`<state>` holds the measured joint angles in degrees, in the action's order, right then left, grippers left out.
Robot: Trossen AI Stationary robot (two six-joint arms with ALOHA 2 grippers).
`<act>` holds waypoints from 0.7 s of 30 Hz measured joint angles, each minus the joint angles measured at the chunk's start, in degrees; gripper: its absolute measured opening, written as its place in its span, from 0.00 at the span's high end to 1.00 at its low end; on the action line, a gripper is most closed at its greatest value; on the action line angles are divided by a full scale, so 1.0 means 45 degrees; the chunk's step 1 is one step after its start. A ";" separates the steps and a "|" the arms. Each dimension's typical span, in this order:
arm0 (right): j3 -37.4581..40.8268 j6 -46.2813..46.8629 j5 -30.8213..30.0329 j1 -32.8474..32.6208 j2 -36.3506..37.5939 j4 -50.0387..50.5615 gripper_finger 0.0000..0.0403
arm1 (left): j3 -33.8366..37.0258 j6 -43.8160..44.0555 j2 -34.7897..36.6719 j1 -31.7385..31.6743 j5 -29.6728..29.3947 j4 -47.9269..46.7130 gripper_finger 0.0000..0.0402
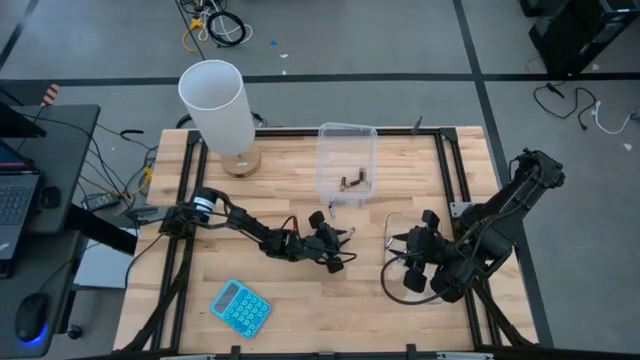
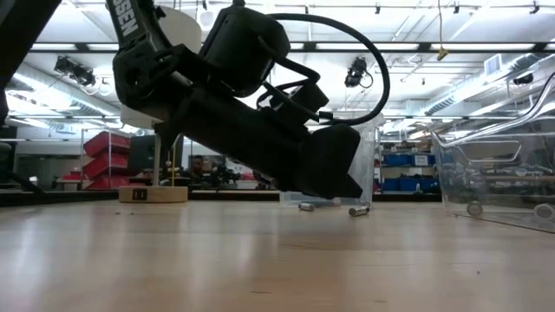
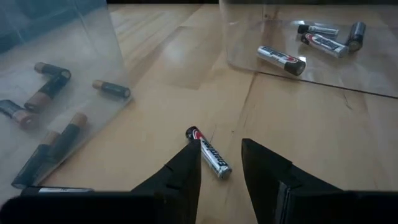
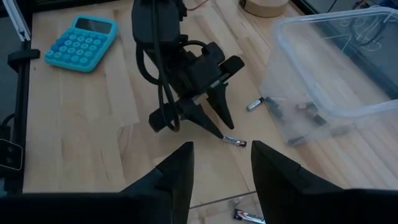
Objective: Sort batteries
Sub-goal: Put the silver battery into the bottom transparent bin
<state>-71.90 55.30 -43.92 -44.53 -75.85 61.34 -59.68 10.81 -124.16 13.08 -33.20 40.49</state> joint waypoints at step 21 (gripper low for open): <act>0.0005 0.0004 0.0000 0.0005 0.0000 -0.0010 0.64 | 0.0000 0.0996 0.0000 -0.0092 -0.0468 -0.0307 0.62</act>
<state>-71.88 55.31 -43.92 -44.51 -75.85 61.30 -59.68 15.29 -124.16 12.67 -35.30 39.11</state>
